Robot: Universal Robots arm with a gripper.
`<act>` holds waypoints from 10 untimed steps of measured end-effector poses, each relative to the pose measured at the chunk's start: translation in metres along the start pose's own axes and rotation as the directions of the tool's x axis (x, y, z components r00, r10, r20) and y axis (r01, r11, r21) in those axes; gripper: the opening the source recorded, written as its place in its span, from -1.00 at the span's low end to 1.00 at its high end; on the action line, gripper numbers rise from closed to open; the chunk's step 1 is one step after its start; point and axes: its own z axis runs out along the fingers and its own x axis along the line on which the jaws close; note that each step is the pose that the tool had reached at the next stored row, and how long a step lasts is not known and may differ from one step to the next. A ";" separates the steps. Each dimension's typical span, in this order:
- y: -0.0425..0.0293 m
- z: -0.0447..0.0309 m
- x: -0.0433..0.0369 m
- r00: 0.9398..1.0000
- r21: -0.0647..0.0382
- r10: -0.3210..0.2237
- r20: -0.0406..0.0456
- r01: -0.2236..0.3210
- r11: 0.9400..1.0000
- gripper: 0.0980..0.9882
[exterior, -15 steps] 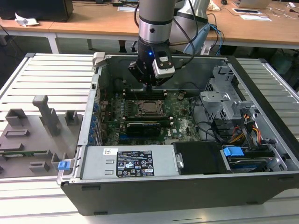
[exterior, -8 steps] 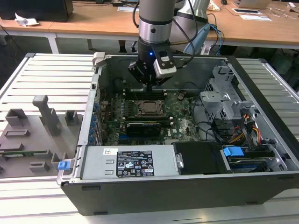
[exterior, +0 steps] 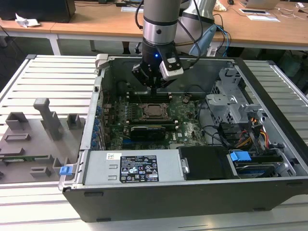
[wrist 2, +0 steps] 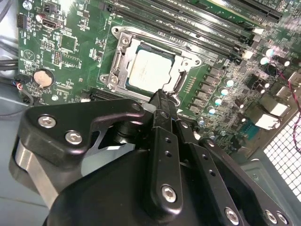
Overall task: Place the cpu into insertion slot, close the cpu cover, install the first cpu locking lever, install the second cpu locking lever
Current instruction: 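Install the first cpu locking lever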
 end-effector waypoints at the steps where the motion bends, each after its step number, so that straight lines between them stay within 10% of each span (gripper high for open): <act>1: 0.0000 0.0000 0.0000 1.000 0.000 -0.009 0.000 0.009 1.000 -0.98; 10: 0.0000 0.0000 0.0000 0.996 0.000 -0.086 -0.002 0.086 0.996 -0.98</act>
